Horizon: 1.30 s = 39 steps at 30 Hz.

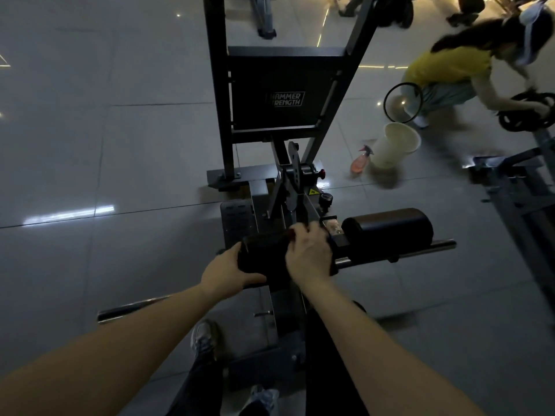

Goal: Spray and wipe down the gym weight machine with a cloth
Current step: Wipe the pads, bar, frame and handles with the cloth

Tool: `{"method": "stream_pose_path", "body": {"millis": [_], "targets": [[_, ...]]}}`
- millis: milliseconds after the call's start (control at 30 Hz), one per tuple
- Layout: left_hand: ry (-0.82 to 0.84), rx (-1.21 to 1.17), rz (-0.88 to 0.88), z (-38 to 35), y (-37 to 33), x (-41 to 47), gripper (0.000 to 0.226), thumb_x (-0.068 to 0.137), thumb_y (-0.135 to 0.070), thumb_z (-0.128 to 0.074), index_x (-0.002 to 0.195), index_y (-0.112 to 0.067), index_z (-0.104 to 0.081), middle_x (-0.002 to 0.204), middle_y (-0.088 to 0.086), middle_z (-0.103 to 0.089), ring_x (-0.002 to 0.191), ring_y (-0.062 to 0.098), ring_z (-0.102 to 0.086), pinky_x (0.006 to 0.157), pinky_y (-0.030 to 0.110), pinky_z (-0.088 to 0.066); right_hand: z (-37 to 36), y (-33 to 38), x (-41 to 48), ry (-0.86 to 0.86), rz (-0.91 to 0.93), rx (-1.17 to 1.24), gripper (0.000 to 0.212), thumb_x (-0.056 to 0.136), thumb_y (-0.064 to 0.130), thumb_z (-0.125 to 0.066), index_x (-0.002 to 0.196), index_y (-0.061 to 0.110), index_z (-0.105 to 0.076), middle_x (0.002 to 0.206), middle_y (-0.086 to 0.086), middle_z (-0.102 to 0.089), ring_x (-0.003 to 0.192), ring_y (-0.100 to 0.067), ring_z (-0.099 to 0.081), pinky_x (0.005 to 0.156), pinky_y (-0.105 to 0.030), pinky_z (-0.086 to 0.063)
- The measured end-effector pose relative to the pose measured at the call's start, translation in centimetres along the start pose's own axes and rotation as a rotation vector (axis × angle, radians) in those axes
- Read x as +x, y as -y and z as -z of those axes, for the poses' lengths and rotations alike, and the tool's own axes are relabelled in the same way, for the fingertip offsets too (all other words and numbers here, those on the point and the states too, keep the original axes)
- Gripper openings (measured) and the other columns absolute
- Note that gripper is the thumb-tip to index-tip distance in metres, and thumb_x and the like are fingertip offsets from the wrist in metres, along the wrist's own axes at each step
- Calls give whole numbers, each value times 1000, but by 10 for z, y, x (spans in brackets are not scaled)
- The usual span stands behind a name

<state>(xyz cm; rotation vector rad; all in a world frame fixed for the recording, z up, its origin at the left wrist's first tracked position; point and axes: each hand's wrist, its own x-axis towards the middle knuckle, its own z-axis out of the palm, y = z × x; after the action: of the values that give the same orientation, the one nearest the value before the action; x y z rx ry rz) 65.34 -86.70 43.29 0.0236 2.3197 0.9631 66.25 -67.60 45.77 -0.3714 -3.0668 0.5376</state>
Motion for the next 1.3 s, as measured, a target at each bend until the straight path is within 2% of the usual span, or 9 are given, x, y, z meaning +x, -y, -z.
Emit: {"method": "stream_pose_path", "body": {"millis": [100,233,433,567,767,867,1033,1167,1300], "targets": [[-178,102,-130,-14,-1,-11,42,88,-30,-76,123,-26,-53,91,-14,-58,82,13,-64,63,22,-45,-18,54,-27,168,281,82,31,90,22,-57,121,17,-58,114,-9,-50,99,-26,-52,84,-40,-51],[-128,6,-107,-9,5,-10,69,78,-45,-84,135,-29,-48,106,-15,-62,95,10,-62,81,25,-50,-6,28,-17,213,451,-1,36,86,17,-66,122,19,-60,109,-10,-50,95,-28,-54,80,-41,-53],[85,-398,100,19,4,12,77,76,-47,-86,137,-16,-49,114,-9,-60,102,12,-61,86,24,-48,28,-53,25,39,-34,-140,35,90,12,-58,124,18,-60,120,-13,-48,107,-31,-52,84,-42,-54],[153,-346,92,17,6,21,74,74,-46,-88,135,-15,-59,120,-4,-69,102,10,-66,99,34,-54,23,-27,21,-27,-296,-109,32,92,17,-58,124,15,-58,128,-16,-47,114,-34,-50,90,-46,-50],[73,7,-7,19,2,20,48,86,-26,-78,125,-14,-52,100,-2,-64,92,19,-64,80,32,-53,-14,68,-27,242,226,46,35,89,19,-61,124,21,-61,114,-9,-51,102,-27,-52,90,-44,-45],[75,61,13,19,3,17,58,81,-43,-80,125,-21,-49,101,-8,-63,87,11,-62,75,27,-50,1,43,-21,263,388,-38,45,85,20,-67,129,24,-59,113,-10,-52,99,-29,-54,88,-44,-47],[113,184,-8,27,-3,19,83,63,-71,-81,126,-27,-49,114,-8,-63,101,17,-64,83,35,-58,27,-35,11,47,-23,-203,39,91,17,-60,129,25,-58,121,-10,-48,104,-28,-55,86,-38,-52],[46,338,-28,21,-11,13,86,62,-69,-83,124,-25,-43,105,-8,-61,87,15,-61,66,30,-52,24,-31,23,-45,-396,-151,38,92,15,-56,129,22,-58,125,-14,-46,108,-33,-53,88,-45,-50],[-5,287,-60,13,-9,8,73,69,-54,-86,115,-24,-39,92,-13,-54,77,10,-55,63,27,-47,-2,34,-7,31,-165,-86,34,91,17,-57,124,20,-58,125,-12,-47,108,-29,-52,88,-42,-49]]}}
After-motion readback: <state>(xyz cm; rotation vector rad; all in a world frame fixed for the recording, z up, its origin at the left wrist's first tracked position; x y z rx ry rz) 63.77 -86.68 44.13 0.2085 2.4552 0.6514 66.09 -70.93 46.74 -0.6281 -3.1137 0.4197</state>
